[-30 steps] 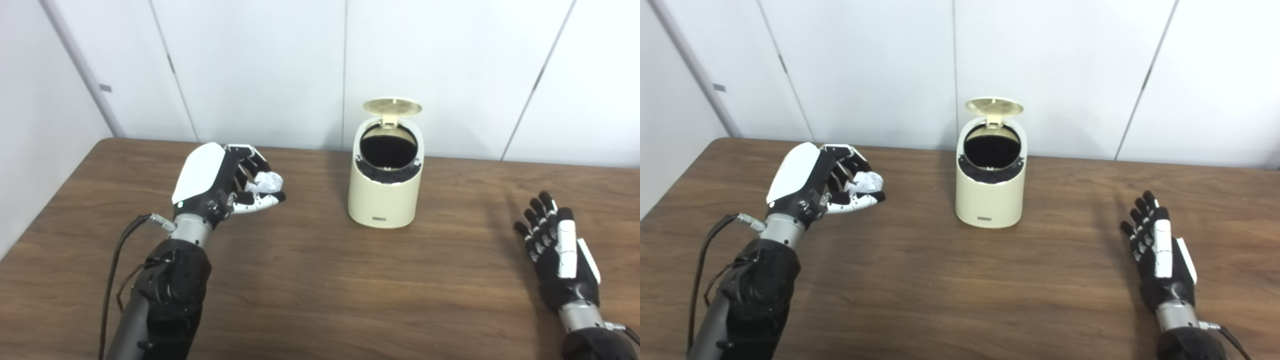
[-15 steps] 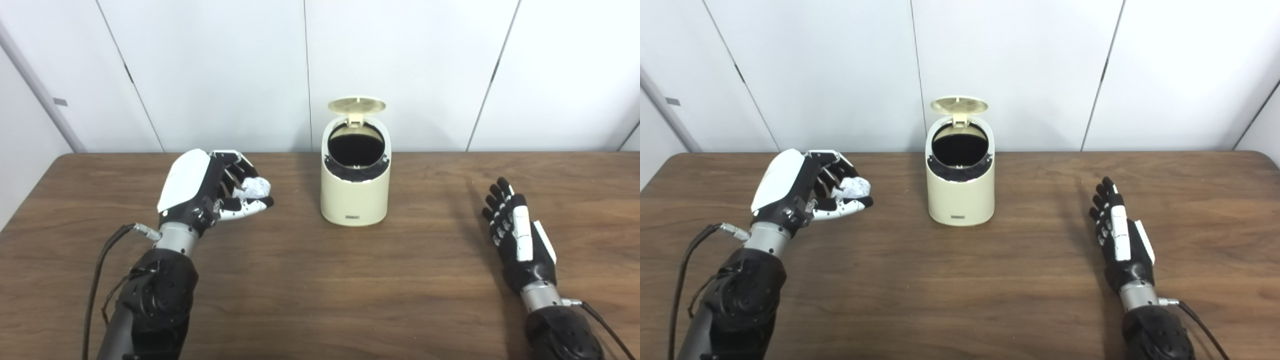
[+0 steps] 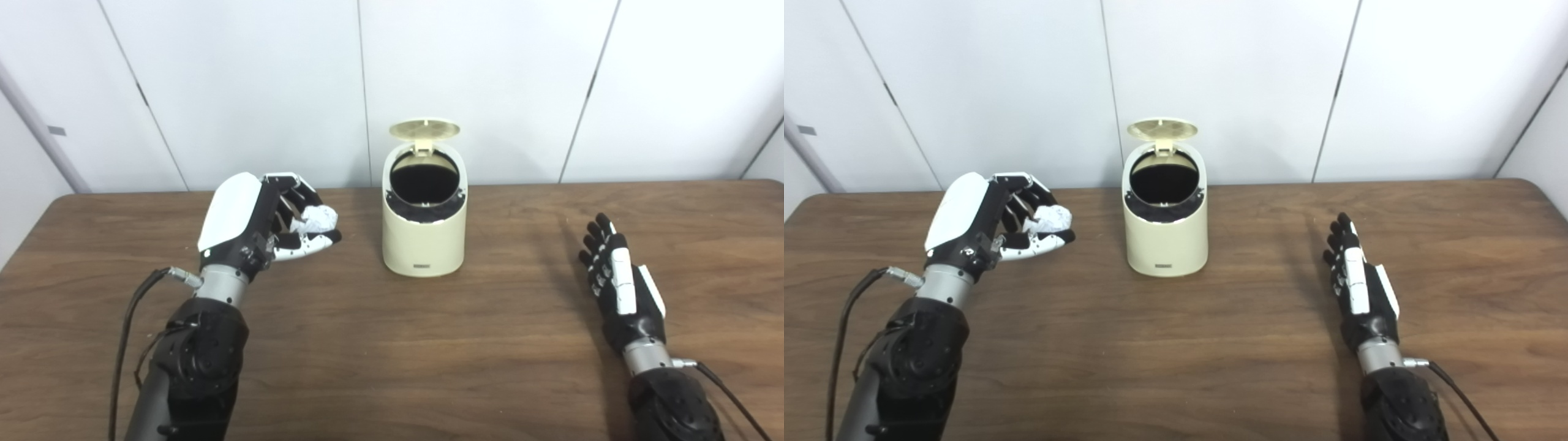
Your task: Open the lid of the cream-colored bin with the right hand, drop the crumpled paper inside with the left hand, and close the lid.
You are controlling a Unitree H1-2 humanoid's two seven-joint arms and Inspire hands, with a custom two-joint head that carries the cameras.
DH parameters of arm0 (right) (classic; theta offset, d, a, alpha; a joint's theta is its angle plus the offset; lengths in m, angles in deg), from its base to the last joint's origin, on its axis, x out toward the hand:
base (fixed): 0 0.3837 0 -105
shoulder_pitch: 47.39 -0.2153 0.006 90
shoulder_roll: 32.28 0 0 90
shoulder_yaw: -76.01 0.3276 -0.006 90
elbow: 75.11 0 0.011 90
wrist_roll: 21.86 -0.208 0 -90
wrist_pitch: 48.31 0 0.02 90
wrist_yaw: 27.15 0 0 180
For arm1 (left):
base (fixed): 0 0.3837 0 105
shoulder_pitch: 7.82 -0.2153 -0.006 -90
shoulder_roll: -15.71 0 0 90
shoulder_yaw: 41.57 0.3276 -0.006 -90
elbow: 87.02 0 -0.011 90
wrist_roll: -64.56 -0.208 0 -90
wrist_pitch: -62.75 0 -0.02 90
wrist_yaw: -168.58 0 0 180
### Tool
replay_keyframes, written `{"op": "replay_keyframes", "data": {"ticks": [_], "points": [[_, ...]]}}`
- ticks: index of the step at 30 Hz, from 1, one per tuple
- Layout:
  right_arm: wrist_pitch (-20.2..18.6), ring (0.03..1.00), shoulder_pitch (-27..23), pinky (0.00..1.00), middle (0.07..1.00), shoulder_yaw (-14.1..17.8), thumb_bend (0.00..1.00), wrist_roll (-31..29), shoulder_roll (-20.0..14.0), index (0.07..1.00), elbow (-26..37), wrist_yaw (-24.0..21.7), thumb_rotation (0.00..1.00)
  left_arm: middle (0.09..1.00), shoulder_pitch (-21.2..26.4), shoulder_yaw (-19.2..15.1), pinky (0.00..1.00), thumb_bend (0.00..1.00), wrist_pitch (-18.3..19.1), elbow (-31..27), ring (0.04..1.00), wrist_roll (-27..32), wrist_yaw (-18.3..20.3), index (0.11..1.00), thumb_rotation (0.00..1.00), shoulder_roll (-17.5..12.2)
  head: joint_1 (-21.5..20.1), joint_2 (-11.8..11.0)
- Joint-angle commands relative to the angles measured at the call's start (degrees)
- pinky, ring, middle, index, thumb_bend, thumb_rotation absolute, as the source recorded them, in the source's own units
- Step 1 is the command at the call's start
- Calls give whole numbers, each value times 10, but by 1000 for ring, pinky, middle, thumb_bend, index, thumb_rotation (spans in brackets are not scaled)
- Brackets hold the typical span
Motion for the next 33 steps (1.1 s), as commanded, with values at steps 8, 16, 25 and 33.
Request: {"op": "replay_keyframes", "data": {"ticks": [8,16,25,33], "points": [[45,1000,-1,1000,1000,1,560,10,14,1000,2,12,1000,465,41,8,318,471,-30,9,389,-6,-26,509,0,9,-2,-10],[82,1000,8,1000,996,-2,582,14,18,996,1,15,1000,454,54,19,298,467,-37,27,374,-8,-34,516,0,12,-4,-14],[85,1000,15,1000,1000,-2,568,15,20,999,2,16,1000,471,72,29,316,472,-58,51,395,-9,-39,497,0,13,-4,-20],[85,1000,25,1000,997,-1,590,13,16,997,4,12,1000,496,99,33,307,472,-66,75,407,2,-41,499,0,26,-3,-20]]}}
